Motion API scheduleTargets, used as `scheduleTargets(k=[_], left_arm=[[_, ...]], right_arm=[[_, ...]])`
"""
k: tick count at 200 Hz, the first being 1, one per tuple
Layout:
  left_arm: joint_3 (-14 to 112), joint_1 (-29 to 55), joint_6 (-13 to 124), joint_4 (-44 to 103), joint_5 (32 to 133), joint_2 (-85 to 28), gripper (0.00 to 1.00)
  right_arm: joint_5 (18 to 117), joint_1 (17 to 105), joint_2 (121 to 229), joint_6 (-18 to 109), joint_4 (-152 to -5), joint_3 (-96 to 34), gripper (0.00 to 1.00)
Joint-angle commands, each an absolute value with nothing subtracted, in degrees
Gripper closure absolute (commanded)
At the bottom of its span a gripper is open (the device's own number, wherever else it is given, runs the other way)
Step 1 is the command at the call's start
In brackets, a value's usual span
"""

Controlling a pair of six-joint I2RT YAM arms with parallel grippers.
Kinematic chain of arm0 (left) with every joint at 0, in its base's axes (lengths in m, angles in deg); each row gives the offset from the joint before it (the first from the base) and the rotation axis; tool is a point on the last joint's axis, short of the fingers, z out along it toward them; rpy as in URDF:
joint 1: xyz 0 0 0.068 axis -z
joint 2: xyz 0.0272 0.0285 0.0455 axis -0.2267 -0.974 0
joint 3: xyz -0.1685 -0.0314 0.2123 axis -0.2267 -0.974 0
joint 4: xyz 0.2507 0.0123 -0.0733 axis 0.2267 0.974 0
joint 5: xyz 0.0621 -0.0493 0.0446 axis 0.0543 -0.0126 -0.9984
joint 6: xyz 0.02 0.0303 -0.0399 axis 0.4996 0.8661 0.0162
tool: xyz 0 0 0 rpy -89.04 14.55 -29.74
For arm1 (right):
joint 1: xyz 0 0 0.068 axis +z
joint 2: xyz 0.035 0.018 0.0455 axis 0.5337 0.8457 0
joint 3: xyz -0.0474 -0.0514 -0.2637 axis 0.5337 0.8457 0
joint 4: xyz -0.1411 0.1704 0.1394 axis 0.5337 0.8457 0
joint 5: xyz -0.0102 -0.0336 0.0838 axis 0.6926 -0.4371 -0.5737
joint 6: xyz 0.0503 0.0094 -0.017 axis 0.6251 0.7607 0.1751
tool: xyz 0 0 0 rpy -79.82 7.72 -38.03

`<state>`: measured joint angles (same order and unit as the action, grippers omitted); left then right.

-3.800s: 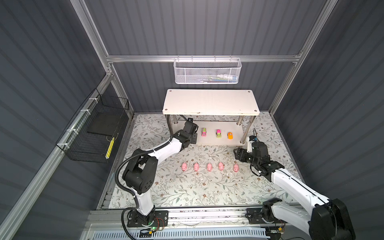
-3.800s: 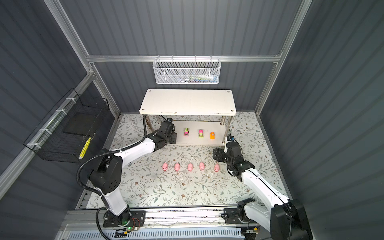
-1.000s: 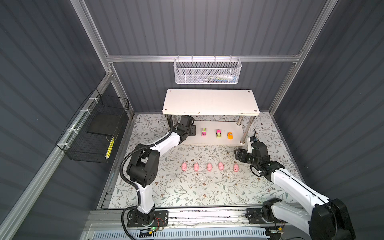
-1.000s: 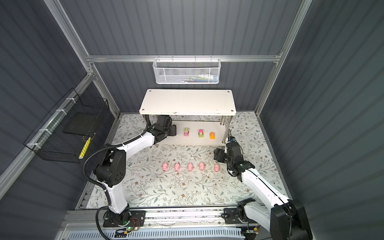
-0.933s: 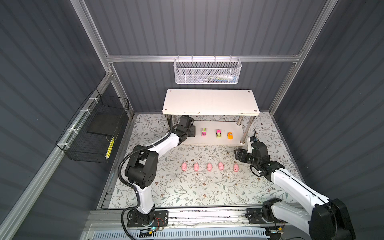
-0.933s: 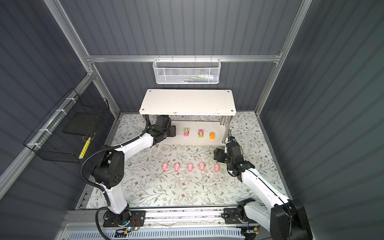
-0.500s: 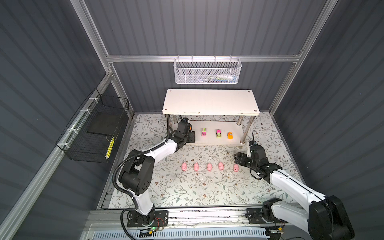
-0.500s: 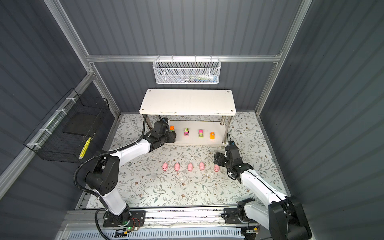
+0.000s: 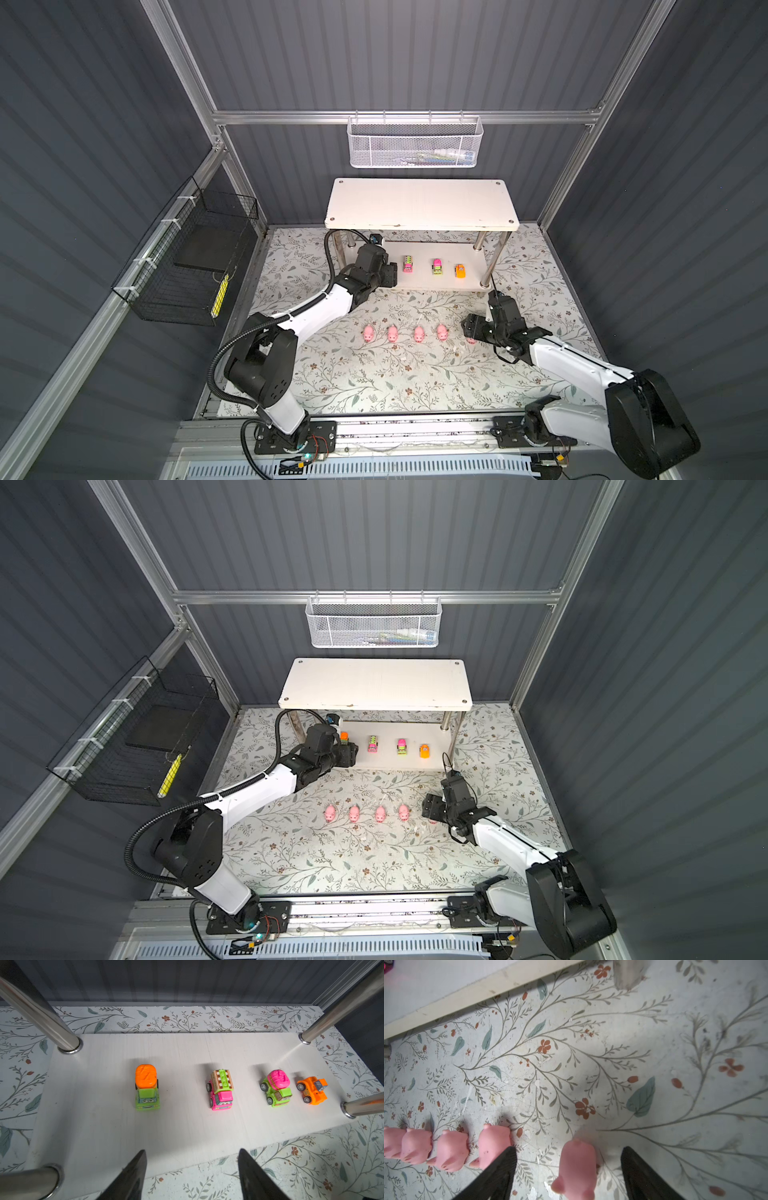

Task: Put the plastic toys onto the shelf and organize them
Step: 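Raise the left gripper from the shelf while the right gripper lowers onto a pink pig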

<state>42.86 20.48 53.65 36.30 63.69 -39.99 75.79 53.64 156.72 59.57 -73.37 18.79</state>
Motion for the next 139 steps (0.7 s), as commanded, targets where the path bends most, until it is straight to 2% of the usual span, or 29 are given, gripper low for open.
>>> scheduleTargets(k=[1, 89, 139], left_arm=[[41.8, 20.7, 52.8, 35.5, 61.9, -37.5, 0.30], [41.2, 20.8, 53.0, 35.7, 61.5, -36.3, 0.30], [40.7, 20.8, 53.0, 35.5, 61.5, -36.0, 0.30]], right_arm=[[77.1, 55.2, 157.5, 61.0, -73.0, 19.5, 0.20], [82.6, 59.3, 161.5, 64.0, -69.4, 17.7, 0.26], [83.8, 59.3, 163.0, 64.2, -68.6, 16.2, 0.38]])
